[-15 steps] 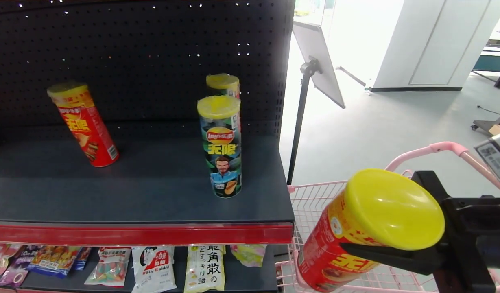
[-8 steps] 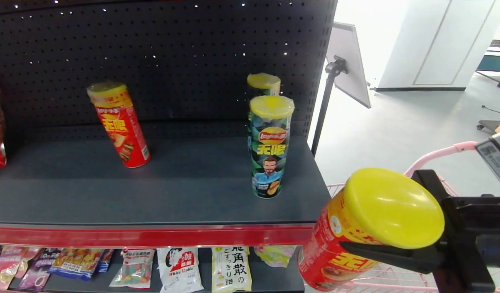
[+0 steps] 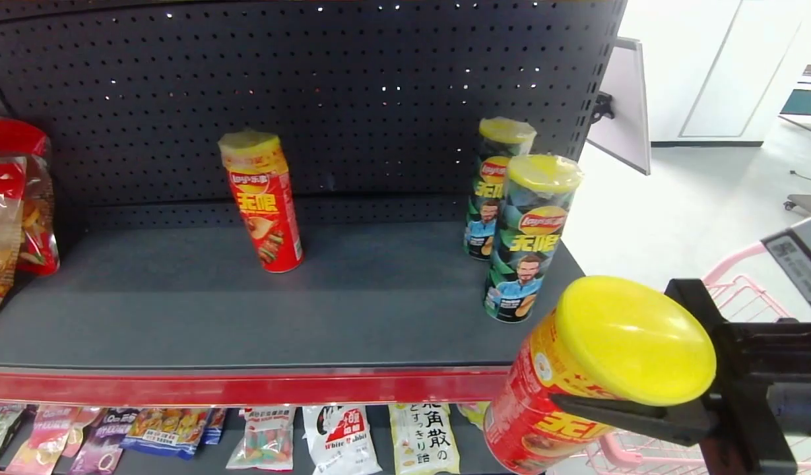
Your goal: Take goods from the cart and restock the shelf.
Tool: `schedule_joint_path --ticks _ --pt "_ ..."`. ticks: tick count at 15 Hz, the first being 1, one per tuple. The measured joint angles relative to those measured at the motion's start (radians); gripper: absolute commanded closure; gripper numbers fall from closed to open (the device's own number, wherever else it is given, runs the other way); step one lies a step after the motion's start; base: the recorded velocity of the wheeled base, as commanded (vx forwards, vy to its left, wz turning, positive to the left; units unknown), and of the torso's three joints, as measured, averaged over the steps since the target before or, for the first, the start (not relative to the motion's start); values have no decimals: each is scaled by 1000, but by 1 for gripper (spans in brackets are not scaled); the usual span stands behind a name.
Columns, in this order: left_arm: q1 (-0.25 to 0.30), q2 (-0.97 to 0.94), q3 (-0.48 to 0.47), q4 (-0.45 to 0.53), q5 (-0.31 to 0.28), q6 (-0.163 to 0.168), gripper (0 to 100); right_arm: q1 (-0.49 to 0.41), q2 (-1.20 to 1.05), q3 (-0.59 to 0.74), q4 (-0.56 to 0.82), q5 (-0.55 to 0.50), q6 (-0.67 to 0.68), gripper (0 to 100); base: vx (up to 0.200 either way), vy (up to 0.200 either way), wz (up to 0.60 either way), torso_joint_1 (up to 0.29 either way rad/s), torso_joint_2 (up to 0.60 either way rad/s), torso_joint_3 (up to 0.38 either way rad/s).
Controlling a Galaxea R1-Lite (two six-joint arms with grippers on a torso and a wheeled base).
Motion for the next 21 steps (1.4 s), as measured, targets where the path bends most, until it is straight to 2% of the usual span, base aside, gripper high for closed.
schedule_joint_path --ticks 9,21 --pt "0 0 0 0 0 0 0 -1 0 11 -2 0 -2 100 0 200 0 4 2 3" --pt "0 0 0 0 0 0 0 -1 -3 30 -4 1 -2 100 0 0 0 0 0 0"
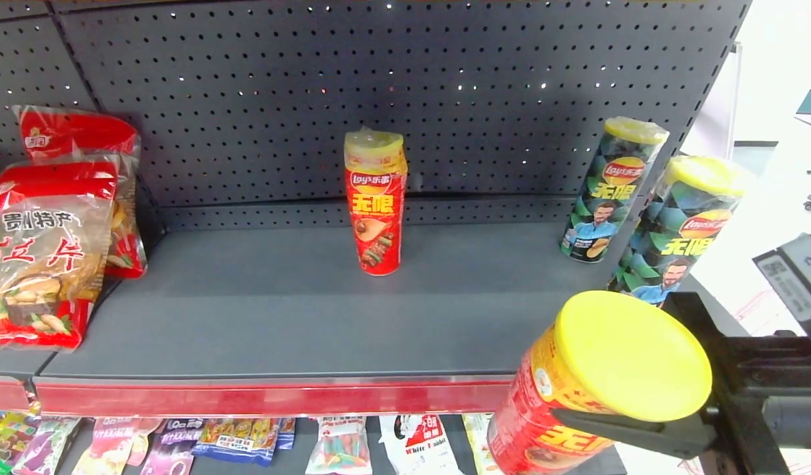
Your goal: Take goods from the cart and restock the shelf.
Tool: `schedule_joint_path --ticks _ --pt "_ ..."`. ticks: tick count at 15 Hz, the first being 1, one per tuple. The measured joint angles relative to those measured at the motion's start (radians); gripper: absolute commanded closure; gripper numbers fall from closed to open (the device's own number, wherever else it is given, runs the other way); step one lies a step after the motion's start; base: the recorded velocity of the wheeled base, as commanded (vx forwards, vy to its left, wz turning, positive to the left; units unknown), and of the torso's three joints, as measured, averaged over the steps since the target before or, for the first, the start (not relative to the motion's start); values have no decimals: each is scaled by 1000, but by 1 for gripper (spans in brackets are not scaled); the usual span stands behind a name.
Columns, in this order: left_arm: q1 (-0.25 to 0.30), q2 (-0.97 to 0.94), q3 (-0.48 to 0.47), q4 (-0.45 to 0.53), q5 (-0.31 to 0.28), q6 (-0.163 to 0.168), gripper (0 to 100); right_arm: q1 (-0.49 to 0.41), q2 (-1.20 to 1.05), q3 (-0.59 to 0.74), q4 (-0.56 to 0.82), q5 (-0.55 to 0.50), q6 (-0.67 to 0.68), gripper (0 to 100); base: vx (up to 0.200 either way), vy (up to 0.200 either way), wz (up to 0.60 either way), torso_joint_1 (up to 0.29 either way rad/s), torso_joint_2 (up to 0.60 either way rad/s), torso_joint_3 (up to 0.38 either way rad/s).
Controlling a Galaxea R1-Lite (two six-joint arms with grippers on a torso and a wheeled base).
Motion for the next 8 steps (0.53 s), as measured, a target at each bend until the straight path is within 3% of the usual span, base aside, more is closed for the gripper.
schedule_joint_path --ticks 7,8 --pt "0 0 0 0 0 -6 0 1 -6 -14 0 0 -1 100 0 0 0 0 0 0" --pt "0 0 0 0 0 -8 0 1 -7 -12 -1 0 -3 100 200 0 0 -2 12 2"
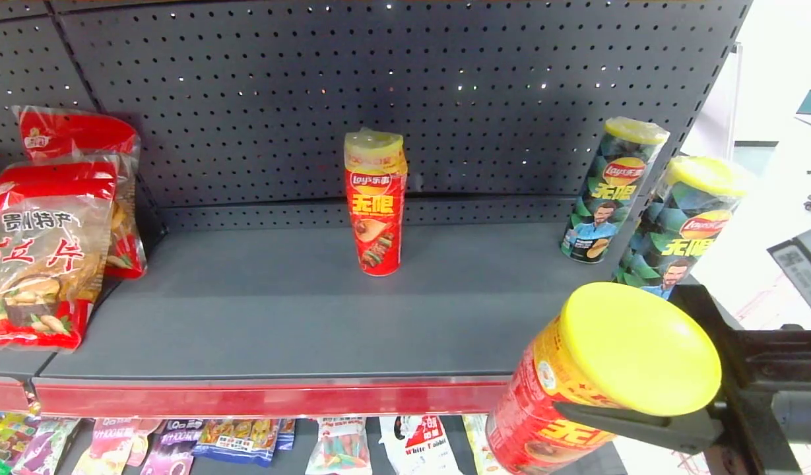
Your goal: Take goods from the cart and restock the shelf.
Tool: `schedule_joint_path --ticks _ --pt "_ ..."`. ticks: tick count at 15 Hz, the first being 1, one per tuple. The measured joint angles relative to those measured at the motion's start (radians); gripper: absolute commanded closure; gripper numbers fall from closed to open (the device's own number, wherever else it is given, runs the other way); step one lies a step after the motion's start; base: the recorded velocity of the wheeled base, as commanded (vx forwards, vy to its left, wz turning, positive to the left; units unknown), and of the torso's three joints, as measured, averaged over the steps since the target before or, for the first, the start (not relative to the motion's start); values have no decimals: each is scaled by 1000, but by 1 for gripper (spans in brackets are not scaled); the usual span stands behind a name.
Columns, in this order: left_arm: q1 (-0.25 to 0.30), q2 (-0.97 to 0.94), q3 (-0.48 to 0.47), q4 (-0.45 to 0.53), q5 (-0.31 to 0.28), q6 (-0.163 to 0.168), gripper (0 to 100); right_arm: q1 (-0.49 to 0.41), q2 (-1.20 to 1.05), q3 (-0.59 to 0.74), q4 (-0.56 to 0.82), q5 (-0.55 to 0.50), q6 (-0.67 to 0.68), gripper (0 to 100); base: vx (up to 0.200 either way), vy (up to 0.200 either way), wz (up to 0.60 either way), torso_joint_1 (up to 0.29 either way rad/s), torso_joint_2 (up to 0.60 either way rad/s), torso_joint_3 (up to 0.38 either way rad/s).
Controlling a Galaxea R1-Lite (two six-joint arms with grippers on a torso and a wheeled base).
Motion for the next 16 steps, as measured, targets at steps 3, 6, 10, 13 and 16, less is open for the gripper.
schedule_joint_path --ticks 3,6,10,13,16 --pt "0 0 0 0 0 1 0 0 -1 10 -1 0 0 100 133 0 0 0 0 2" --pt "0 0 0 1 0 7 0 0 -1 15 -1 1 1 100 0 0 0 0 0 0" --pt "0 0 0 0 0 7 0 -1 -1 11 -1 -2 1 100 0 0 0 0 0 0" --pt "0 0 0 0 0 6 0 -2 -1 4 0 -7 5 100 0 0 0 0 0 0" --pt "0 0 0 0 -1 6 0 -1 -1 -1 0 -25 5 100 0 0 0 0 0 0"
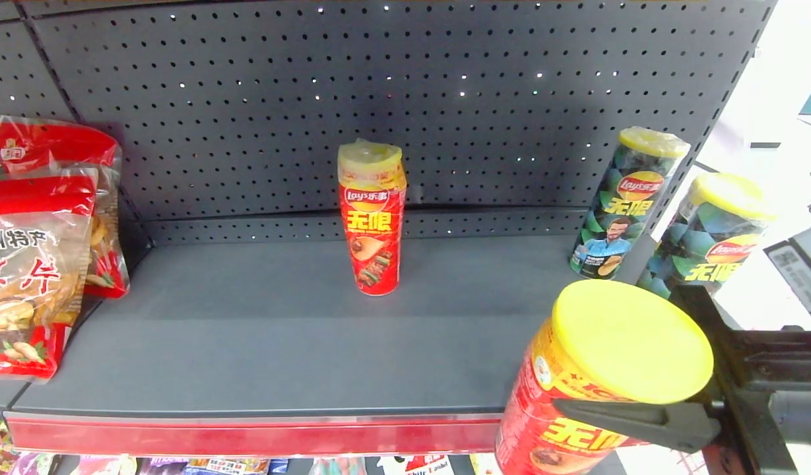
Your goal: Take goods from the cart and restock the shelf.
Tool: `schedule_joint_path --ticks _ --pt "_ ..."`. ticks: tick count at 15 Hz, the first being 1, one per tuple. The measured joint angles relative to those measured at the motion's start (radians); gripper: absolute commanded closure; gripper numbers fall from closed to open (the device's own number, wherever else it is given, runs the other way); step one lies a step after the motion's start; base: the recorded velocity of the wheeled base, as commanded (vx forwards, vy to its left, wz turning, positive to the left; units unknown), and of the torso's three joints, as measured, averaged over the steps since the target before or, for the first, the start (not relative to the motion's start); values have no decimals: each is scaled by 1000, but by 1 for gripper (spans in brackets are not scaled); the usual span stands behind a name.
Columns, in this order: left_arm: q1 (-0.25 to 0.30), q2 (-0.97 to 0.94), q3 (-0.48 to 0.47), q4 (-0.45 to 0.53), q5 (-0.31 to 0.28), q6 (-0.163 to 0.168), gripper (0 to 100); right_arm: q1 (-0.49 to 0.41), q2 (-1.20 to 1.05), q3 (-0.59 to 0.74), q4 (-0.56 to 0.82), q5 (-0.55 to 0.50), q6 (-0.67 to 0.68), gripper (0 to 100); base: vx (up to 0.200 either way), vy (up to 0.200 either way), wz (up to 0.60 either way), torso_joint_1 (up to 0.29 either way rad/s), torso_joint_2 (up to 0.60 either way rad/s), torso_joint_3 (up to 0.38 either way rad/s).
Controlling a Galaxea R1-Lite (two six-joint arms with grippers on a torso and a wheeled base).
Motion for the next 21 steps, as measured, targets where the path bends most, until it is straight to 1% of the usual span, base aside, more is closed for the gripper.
schedule_joint_path --ticks 2,4,5,6,8,9,11,14,17,19,20,21 --pt "0 0 0 0 0 12 0 1 3 -8 0 -1 -1 100 0 0 0 0 0 0" --pt "0 0 0 -2 -4 67 0 1 7 -40 0 -3 -1 100 0 0 0 0 0 0" --pt "0 0 0 -3 -16 87 0 2 9 -60 6 -2 1 100 0 0 0 0 0 0" --pt "0 0 0 -4 -19 90 0 9 10 -80 6 -1 4 100 0 0 0 0 0 0" --pt "0 0 0 -4 -23 91 0 31 9 -104 41 -2 14 100 0 0 0 0 0 0" --pt "0 0 0 -4 -34 94 0 48 8 -124 53 -14 16 100 0 0 0 0 0 0" --pt "0 0 0 -4 -39 99 0 67 10 -148 54 -28 17 100 0 0 0 0 0 0" --pt "0 0 0 -10 -39 105 0 74 11 -146 54 -30 18 100 0 0 0 0 0 0" --pt "0 1 -2 -28 -33 100 0 74 13 -145 54 -30 20 100 0 0 0 0 0 0" --pt "-12 41 -53 -147 -24 87 0 74 15 -140 54 -30 20 100 0 0 0 0 0 0" --pt "-34 91 -86 -217 1 68 0 75 21 -141 53 -30 20 100 0 0 0 0 0 0" --pt "-76 163 -124 -267 28 53 0 76 28 -148 52 -30 21 100 0 0 0 0 0 0"
